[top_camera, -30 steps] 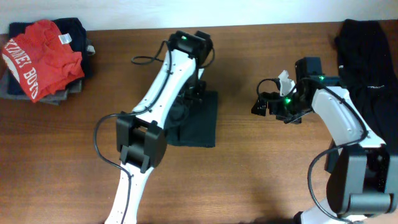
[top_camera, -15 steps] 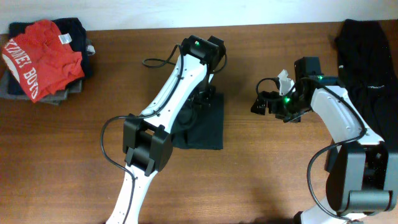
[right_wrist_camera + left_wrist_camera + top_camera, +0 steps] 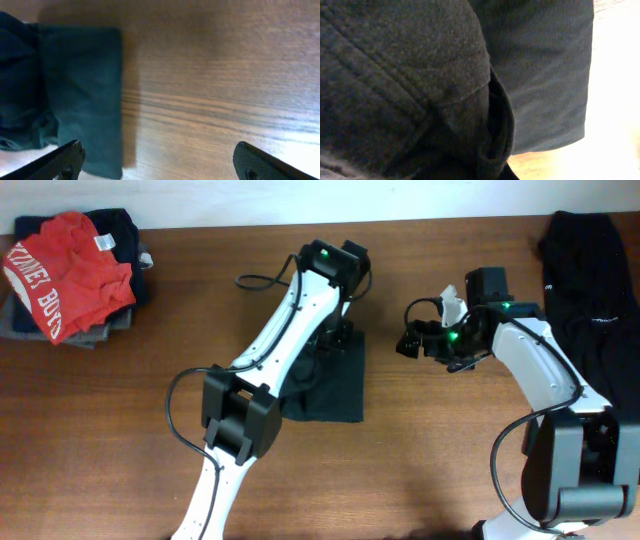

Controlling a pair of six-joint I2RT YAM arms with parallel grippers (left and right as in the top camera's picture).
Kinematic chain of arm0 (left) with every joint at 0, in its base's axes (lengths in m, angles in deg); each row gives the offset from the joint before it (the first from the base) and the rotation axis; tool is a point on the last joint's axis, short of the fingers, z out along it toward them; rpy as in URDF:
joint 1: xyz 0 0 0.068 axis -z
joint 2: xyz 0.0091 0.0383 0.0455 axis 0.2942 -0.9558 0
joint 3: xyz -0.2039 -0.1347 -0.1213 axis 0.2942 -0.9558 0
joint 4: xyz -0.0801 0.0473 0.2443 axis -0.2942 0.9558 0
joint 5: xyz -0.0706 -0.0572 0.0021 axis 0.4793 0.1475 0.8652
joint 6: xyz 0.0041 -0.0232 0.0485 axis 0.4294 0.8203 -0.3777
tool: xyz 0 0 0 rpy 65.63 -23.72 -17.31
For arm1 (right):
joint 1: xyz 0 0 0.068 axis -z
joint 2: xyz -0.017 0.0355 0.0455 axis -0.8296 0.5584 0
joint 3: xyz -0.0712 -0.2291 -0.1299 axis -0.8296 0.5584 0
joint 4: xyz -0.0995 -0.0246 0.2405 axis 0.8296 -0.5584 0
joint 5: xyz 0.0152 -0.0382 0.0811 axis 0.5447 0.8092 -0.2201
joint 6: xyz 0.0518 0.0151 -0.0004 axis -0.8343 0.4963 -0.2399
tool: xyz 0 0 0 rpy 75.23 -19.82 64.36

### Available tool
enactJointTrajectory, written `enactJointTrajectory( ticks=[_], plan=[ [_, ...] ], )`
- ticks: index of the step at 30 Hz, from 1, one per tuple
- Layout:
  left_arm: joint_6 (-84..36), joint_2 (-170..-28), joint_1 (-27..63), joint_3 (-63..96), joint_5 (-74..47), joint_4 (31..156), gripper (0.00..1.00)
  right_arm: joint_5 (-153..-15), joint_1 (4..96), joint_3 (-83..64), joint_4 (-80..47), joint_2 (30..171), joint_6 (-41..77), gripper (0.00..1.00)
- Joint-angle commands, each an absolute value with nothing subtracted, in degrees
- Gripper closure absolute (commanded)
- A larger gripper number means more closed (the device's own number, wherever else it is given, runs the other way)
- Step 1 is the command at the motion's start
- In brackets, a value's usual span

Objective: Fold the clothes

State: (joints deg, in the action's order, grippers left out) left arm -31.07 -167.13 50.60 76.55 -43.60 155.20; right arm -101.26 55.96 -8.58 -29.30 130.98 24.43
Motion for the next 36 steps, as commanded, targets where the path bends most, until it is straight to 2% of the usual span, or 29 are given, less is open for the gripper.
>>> enactJointTrajectory(
  ticks=[1,5,8,15,17,21,26,29,30,32,34,36],
  plan=[
    [-29.04,-166.89,52.92,77.75,-43.93,154.04,0.98,-100.47,55.32,-7.99,-27.83,131.22,21.56,0.01],
    [-28.77,-166.91,54.52,77.38,-43.95,151.66,0.90,-100.54,55.46,-7.99,-26.00,131.22,20.54,0.01],
    [-28.40,-167.15,55.41,77.34,-43.93,151.22,0.71,-100.54,55.48,-7.99,-25.86,131.22,20.51,0.01],
    [-28.40,-167.17,57.77,77.34,-43.91,150.46,0.71,-100.32,57.62,-7.99,-24.60,131.22,16.78,0.01],
    [-28.40,-167.17,58.58,77.34,-43.93,150.44,0.78,-100.41,59.52,-7.99,-24.55,131.22,15.68,0.01],
    [-28.73,-167.17,59.59,77.34,-44.48,150.83,0.78,-100.63,62.27,-7.99,-24.64,131.22,16.21,0.01],
    [-28.58,-167.02,58.49,79.57,-54.84,153.04,0.63,-100.58,63.26,-7.99,-25.06,131.22,17.21,0.01],
    [-28.36,-166.82,56.07,83.70,-56.85,155.53,0.53,-100.61,63.26,-7.99,-25.12,131.22,17.19,0.01],
    [-28.43,-166.74,54.87,85.47,-56.81,156.01,0.46,-100.61,63.24,-7.99,-25.12,131.22,17.19,0.01],
    [-28.45,-166.10,51.70,87.63,-56.54,156.01,0.22,-100.58,63.21,-7.99,-25.14,131.22,17.21,0.01],
    [-29.10,-165.58,48.68,88.37,-56.13,156.01,0.16,-100.61,63.21,-7.99,-25.41,131.22,17.69,0.01],
    [-30.98,-165.47,45.42,88.37,-54.05,156.01,0.15,-100.56,63.21,-7.99,-25.75,131.22,18.72,0.01]
  ],
)
